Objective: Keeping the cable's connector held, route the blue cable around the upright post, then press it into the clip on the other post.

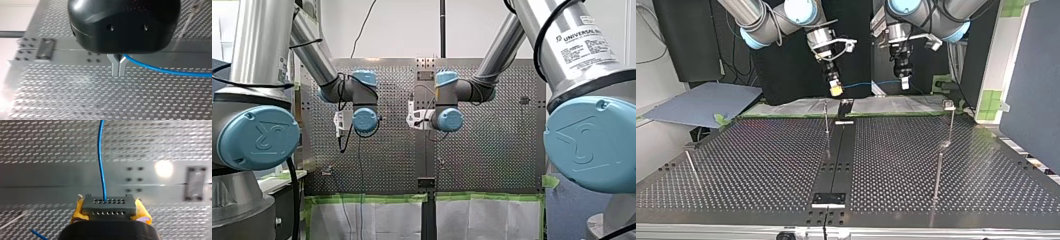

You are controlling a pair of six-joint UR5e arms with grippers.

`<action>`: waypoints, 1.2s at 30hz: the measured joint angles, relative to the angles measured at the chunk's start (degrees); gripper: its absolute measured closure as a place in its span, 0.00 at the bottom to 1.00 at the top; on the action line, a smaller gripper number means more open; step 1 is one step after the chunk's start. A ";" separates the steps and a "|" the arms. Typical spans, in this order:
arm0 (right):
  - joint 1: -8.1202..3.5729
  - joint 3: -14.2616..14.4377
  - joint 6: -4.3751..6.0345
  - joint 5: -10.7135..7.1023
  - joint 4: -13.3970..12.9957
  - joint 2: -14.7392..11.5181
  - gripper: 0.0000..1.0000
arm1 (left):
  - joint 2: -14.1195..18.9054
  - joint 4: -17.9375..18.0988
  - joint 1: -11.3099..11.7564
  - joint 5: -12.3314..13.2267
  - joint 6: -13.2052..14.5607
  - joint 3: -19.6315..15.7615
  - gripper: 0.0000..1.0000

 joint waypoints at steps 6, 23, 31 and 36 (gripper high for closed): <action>0.00 -3.26 0.40 -1.35 3.23 -3.35 1.00 | 3.69 -3.69 0.51 -1.84 0.29 3.48 1.00; 0.04 -7.56 4.06 -5.28 4.73 -8.07 1.00 | 13.39 -13.42 2.15 -2.85 0.14 13.09 1.00; 0.08 -11.76 6.34 -7.69 5.51 -5.42 1.00 | 17.54 -17.78 3.28 -1.87 0.12 17.47 1.00; 0.08 -14.91 8.15 -8.34 6.32 -5.20 1.00 | 16.72 -20.46 4.18 -0.72 0.21 20.12 1.00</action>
